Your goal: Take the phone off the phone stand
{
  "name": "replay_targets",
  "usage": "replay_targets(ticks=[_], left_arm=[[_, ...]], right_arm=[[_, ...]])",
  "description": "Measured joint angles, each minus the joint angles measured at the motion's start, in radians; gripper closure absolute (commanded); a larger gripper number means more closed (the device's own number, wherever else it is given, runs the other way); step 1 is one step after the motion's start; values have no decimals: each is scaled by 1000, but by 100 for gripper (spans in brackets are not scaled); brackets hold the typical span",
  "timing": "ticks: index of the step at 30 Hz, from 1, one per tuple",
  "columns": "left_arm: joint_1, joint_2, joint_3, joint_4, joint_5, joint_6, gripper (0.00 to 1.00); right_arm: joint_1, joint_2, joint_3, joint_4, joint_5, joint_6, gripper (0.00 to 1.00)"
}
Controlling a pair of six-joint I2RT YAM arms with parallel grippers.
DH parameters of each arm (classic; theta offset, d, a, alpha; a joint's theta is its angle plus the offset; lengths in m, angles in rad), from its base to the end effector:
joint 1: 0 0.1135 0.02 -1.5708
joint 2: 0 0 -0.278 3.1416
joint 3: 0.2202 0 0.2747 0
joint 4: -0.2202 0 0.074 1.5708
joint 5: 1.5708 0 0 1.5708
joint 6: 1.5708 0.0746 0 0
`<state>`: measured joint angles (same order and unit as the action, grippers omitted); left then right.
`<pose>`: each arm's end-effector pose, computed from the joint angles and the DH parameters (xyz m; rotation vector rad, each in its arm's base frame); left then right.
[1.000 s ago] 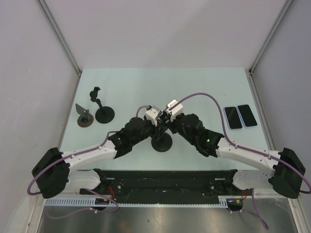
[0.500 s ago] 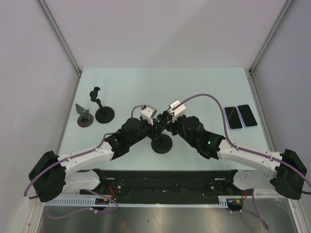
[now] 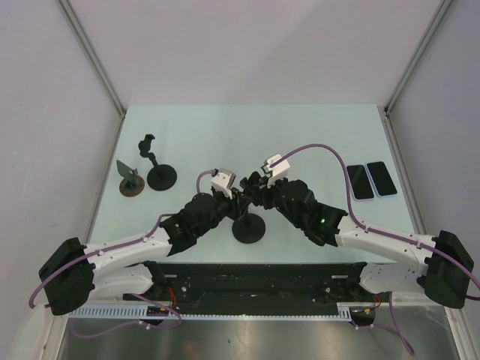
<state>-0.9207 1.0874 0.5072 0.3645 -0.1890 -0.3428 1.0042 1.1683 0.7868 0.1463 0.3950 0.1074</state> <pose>0.1877 -0.2237 0.2314 0.3894 1.8020 -0.7329 0.1966 0.2556 0.2919 -0.5205 1.7326 0.4398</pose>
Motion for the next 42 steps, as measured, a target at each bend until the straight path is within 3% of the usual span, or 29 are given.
replay_targets(ticks=[15,27,33,42], left_arm=[[-140,18,-22,54,-211,-63,100],[-177,64,6,68,-216,26,100],[-196,120,56,47,-205,82,100],[-185,138,83,29,-192,135,100]], right_arm=[[-12,2,1,10,80,69,100],[-27,3,1,25,26,40,100],[-99,10,1,84,106,-43,100],[-101,-20,1,127,136,-87,100]])
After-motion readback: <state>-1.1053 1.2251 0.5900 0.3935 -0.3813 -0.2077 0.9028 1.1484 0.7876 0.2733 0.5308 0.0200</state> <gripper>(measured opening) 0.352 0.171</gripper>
